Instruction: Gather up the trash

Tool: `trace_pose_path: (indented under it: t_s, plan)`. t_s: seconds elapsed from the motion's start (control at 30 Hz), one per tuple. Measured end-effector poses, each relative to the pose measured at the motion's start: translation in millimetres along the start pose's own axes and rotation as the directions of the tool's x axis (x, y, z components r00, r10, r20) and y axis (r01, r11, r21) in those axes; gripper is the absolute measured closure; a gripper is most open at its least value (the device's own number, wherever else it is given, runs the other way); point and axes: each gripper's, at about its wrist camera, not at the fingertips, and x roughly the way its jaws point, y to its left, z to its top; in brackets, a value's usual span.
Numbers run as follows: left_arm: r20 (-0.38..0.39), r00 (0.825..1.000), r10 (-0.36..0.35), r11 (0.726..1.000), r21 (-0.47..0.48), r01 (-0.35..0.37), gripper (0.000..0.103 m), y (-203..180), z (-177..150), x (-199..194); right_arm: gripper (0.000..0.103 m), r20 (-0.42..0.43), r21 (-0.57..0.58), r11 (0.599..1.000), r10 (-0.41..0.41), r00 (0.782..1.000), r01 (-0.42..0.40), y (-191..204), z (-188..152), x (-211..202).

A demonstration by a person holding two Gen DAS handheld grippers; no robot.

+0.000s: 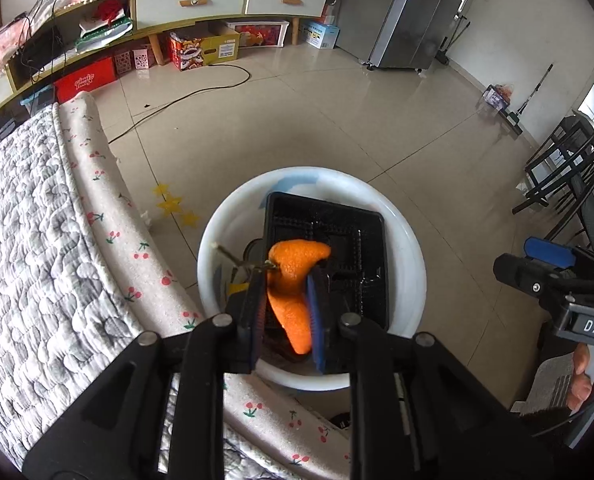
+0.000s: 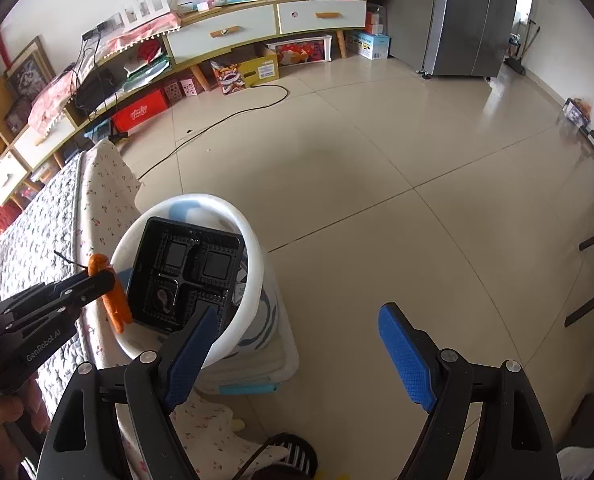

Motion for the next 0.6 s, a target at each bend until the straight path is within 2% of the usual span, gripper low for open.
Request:
trace_pose_path:
  t_s: [0.03,0.07,0.1,0.23,0.4,0.6]
  plan:
    - [0.004,1.000,0.021,1.000,0.008,-0.021,0.051,-0.1,0.8,-0.7,0.019,0.001,-0.002,1.000,-0.001,1.000,0.001,0.8,-0.2,-0.7]
    - [0.021,0.998,0.054,0.998,0.007,-0.054,0.028,0.1,0.1,-4.1,0.019,0.002,-0.004,1.000,-0.001,1.000,0.001,1.4,-0.3,-0.8]
    - [0.046,0.995,0.089,0.996,0.007,-0.089,0.017,0.3,-0.3,-7.6,0.019,0.003,-0.006,1.000,-0.002,1.000,0.002,1.7,-0.5,-1.2]
    - [0.047,0.985,0.165,0.986,0.031,-0.167,0.014,7.6,-1.0,-17.0,0.018,0.005,-0.007,1.000,-0.003,1.000,0.003,1.8,-0.9,-2.1]
    - [0.030,0.980,0.196,0.980,-0.040,-0.194,0.002,28.9,-12.5,-35.8,0.018,0.009,-0.005,1.000,0.007,1.000,-0.007,5.6,-1.8,-5.1]
    - [0.003,0.970,0.241,0.967,-0.086,-0.240,0.001,56.2,-31.8,-59.0,0.017,0.022,-0.009,1.000,0.028,0.999,-0.028,19.9,-8.6,-14.3]
